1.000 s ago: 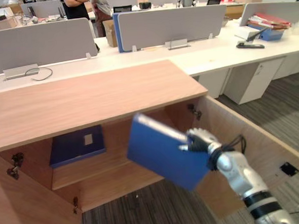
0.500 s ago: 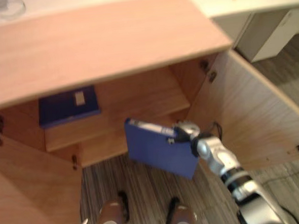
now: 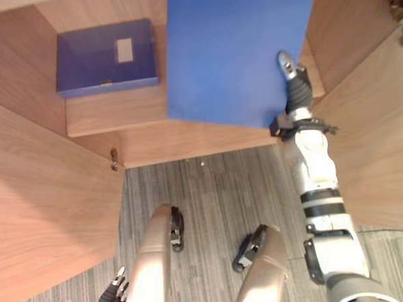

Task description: Walk over to the cabinet, pick up the folder, carry it to the office cabinet, place the folder inside the office cabinet, then close the office cabinet door

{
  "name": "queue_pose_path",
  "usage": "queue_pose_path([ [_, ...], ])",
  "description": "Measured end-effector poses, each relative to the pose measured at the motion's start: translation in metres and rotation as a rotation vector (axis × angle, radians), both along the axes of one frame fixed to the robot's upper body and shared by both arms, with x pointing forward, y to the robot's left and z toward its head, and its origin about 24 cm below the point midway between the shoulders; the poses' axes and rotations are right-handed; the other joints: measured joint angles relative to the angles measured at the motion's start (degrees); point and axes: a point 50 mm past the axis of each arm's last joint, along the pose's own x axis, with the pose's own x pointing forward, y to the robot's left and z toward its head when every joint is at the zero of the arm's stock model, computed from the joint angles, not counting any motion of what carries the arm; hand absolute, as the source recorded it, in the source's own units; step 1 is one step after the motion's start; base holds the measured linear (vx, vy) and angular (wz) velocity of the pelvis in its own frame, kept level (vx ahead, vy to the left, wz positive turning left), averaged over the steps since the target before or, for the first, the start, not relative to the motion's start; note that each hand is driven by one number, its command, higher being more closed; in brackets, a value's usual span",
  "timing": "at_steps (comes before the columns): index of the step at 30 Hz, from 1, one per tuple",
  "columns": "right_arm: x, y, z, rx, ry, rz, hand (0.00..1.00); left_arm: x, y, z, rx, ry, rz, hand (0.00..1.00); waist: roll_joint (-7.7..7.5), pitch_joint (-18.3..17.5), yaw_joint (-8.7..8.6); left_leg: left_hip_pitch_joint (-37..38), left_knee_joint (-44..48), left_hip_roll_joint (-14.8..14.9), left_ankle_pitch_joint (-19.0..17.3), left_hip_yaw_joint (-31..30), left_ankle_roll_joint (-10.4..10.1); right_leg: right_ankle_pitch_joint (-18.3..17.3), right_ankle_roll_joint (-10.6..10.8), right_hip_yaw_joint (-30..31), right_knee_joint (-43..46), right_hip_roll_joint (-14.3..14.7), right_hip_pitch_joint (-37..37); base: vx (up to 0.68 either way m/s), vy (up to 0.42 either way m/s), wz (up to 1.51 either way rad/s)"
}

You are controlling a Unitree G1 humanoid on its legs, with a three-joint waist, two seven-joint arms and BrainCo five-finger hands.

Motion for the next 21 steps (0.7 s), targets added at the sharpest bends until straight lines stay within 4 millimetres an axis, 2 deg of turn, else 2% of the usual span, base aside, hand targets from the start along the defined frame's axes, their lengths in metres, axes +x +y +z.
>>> queue_pose_path([
  [6,0.019,0.002,0.036,0.297,-0.021,0.076,1.0,0.004,-0.001,0.002,-0.02,-0.009,0.054,0.0,0.56,0.6,0.71,-3.7,0.4,-1.6,1.1,-1.3,-0.1,-0.5,-0.1,-1.2,1.4,-1.6,-2.3,0.02,0.022,0.18],
  [9,0.028,0.004,0.066,0.45,-0.037,0.1,1.0,0.008,-0.004,0.004,-0.028,-0.022,0.06,0.0,1.25,1.2,1.48,-5.8,0.7,-2.3,1.6,-2.0,-0.3,-0.8,-0.4,-1.7,2.2,-2.0,-3.8,0.02,-0.003,0.16],
  [10,0.029,0.002,0.076,0.521,-0.047,0.109,1.0,0.011,-0.006,0.004,-0.031,-0.026,0.057,0.0,1.94,1.7,2.06,-6.4,0.8,-2.8,1.9,-2.4,-0.4,-1.0,-0.3,-2.0,2.5,-2.3,-3.9,0.02,-0.005,0.25],
  [12,0.031,-0.002,0.085,0.618,-0.055,0.114,1.0,0.015,-0.009,0.005,-0.028,-0.03,0.053,0.0,2.09,1.8,2.67,-7.6,0.9,-3.5,2.3,-2.7,-0.7,-1.6,-0.3,-2.1,3.3,-3.0,-4.9,0.02,-0.014,0.26],
  [13,0.032,-0.002,0.097,0.689,-0.074,0.126,1.0,0.017,-0.011,0.006,-0.028,-0.031,0.057,0.0,2.2,1.9,2.95,-8.9,1.2,-4.0,2.6,-2.9,-0.9,-2.0,-0.4,-2.3,4.1,-3.5,-5.8,0.02,-0.02,0.27],
  [14,0.03,-0.004,0.111,0.759,-0.099,0.133,1.0,0.02,-0.014,0.006,-0.033,-0.032,0.061,0.0,3.05,2.3,3.0,-10.3,2.1,-4.4,2.7,-4.0,-1.0,-2.5,-0.6,-3.4,5.0,-3.8,-6.0,0.02,-0.019,0.31],
  [19,0.024,-0.019,0.134,1.019,-0.184,0.145,1.0,0.038,-0.017,0.013,-0.018,-0.064,0.061,0.0,3.6,2.6,4.3,-13.9,3.0,-6.6,3.7,-5.3,-1.9,-4.4,-0.8,-3.9,7.9,-5.5,-8.3,0.01,-0.03,0.28],
  [21,0.023,-0.021,0.137,1.096,-0.184,0.146,1.0,0.044,-0.017,0.016,-0.01,-0.073,0.069,0.0,3.81,2.6,4.59,-15.1,3.0,-7.0,4.0,-5.4,-2.2,-4.8,-0.9,-3.8,8.7,-5.9,-9.5,0.02,-0.053,0.19],
])
